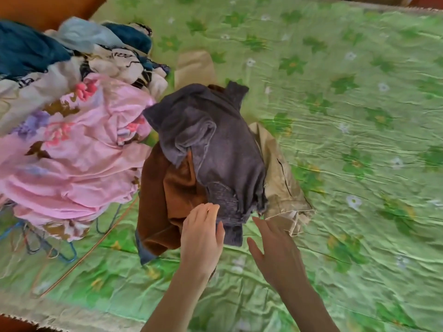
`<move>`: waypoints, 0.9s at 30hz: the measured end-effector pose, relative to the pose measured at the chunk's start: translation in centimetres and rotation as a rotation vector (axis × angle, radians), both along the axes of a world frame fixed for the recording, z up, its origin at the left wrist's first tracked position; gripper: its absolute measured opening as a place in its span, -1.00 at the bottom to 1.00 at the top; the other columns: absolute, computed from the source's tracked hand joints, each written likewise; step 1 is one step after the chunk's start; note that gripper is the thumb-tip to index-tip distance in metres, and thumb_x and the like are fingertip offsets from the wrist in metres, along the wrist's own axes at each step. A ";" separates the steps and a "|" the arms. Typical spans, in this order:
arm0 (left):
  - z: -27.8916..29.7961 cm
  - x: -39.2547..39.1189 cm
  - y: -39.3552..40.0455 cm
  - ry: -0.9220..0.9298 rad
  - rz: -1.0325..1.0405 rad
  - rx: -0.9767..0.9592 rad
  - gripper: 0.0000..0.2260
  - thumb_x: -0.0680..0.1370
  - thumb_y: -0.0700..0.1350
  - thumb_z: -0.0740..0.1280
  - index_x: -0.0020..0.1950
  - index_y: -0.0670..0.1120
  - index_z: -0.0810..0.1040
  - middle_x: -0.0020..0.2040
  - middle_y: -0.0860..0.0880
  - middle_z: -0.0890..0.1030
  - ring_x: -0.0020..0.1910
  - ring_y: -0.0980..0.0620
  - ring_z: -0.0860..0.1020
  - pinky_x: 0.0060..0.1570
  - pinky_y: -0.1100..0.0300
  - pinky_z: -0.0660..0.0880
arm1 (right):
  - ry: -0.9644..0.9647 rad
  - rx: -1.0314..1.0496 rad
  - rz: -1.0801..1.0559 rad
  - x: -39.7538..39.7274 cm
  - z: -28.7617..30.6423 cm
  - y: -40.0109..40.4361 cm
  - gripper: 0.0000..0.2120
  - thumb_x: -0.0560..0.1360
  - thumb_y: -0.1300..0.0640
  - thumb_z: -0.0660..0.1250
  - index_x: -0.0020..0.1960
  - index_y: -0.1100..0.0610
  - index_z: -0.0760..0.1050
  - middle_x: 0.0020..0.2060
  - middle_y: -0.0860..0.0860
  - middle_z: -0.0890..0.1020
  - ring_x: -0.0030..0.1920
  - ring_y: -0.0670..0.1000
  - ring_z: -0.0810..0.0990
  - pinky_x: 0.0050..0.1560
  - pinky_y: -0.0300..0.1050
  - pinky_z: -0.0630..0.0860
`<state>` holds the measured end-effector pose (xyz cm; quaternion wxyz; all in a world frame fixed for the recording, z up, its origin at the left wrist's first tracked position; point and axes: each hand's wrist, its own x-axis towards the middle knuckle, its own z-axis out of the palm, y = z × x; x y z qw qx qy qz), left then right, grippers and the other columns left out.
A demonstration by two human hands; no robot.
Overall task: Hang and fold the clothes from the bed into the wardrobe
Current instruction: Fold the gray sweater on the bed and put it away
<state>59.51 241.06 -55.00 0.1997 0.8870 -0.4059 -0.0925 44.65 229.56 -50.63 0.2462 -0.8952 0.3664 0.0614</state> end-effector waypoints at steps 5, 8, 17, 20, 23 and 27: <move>-6.2 1.3 -0.8 0.022 -0.055 0.157 -0.46 0.48 -0.10 0.57 0.43 -0.12 0.54 0.24 -0.06 0.62 0.21 -0.12 0.61 0.12 -0.02 0.60 | 0.172 0.168 -0.060 1.7 -4.5 -0.4 -0.49 0.71 -0.17 0.11 0.62 -0.10 0.19 0.51 -0.13 0.40 0.45 -0.04 0.44 0.27 -0.09 0.44; -8.2 1.6 -1.4 0.029 -0.065 0.188 -0.45 0.51 -0.07 0.56 0.47 -0.07 0.51 0.18 -0.03 0.59 0.11 -0.08 0.60 0.06 0.01 0.58 | 0.189 0.264 -0.122 2.9 -7.1 -0.8 -0.43 0.69 -0.14 0.17 0.65 -0.09 0.10 0.51 -0.07 0.39 0.45 0.01 0.45 0.27 -0.01 0.46; -6.6 2.9 -0.9 0.148 0.042 -0.042 -0.78 0.64 -0.22 0.36 0.28 -0.11 0.61 0.06 -0.01 0.61 0.01 -0.06 0.61 -0.08 0.04 0.60 | -0.174 0.410 -0.437 6.6 -9.5 -2.0 -0.46 0.52 0.34 0.32 0.46 0.00 0.46 -0.17 -0.07 0.59 -0.43 -0.12 0.47 -0.37 -0.27 0.41; -3.2 2.9 0.2 0.185 0.067 -0.139 -0.76 0.65 -0.27 0.33 0.30 -0.11 0.59 0.13 0.03 0.60 0.04 0.06 0.60 -0.04 0.29 0.53 | -0.202 0.388 -0.436 5.2 -5.7 -1.6 -0.32 0.42 0.48 0.25 0.41 -0.07 0.53 -0.08 -0.13 0.54 -0.24 -0.15 0.54 -0.24 -0.27 0.47; 1.2 3.2 1.2 0.229 0.082 -0.213 -0.75 0.64 -0.31 0.33 0.30 -0.13 0.59 0.12 0.05 0.62 0.04 0.12 0.57 0.07 0.55 0.37 | -0.223 0.205 -0.390 2.9 -2.0 -2.0 -0.46 0.46 0.34 0.44 0.33 -0.12 0.58 0.08 -0.08 0.62 0.09 -0.03 0.58 -0.04 -0.16 0.46; 8.2 3.8 1.1 0.274 0.050 -0.283 -0.78 0.70 -0.24 0.25 0.31 -0.08 0.57 0.14 0.10 0.60 0.08 0.23 0.54 0.12 0.57 0.32 | -0.374 -0.049 -0.376 1.8 5.6 -3.4 -0.80 0.48 0.27 0.53 0.06 0.07 0.65 -0.17 -0.21 0.52 -0.13 -0.03 0.57 -0.26 -0.18 0.43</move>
